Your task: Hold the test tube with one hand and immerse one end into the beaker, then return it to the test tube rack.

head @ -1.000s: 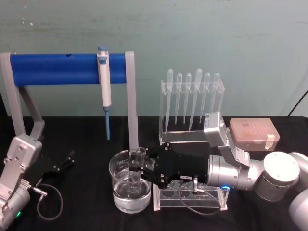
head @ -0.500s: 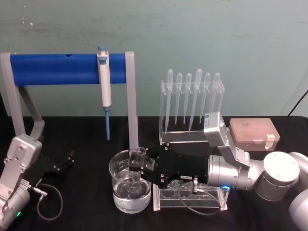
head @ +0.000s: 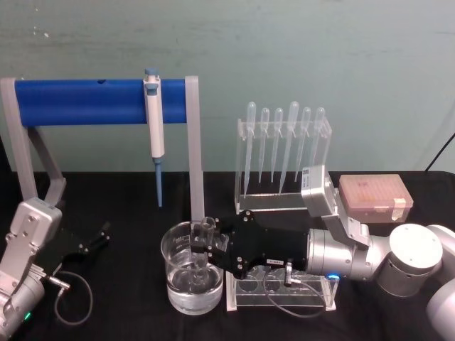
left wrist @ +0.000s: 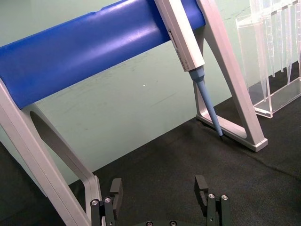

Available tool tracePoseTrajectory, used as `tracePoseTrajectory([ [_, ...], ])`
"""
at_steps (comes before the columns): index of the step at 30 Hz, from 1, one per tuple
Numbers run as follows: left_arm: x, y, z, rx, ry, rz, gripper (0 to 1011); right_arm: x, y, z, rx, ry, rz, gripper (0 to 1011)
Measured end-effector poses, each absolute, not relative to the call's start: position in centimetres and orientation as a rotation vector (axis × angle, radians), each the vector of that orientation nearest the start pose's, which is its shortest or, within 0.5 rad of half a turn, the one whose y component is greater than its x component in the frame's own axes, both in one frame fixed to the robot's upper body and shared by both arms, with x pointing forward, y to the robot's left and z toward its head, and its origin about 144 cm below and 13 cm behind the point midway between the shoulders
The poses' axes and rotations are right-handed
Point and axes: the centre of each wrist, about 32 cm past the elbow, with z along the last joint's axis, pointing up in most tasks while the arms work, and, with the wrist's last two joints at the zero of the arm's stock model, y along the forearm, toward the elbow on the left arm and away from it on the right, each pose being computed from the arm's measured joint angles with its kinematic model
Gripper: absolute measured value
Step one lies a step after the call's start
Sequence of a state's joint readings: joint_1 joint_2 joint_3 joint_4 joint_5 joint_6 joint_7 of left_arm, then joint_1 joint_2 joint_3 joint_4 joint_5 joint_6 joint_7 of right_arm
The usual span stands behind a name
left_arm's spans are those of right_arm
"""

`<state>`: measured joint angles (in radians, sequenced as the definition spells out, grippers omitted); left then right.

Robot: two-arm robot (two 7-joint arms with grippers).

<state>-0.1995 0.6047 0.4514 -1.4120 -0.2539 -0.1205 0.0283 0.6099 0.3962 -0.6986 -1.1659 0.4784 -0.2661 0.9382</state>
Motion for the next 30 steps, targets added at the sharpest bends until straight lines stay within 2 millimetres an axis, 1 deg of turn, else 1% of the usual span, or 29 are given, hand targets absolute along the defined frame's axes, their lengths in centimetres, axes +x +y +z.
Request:
tracePoseTrajectory([
  [30,48.86,30.97,113.98,0.304,-0.285,1.248,1000,58.49,-21.31,119.38,-0.064,-0.249,-0.194,224],
])
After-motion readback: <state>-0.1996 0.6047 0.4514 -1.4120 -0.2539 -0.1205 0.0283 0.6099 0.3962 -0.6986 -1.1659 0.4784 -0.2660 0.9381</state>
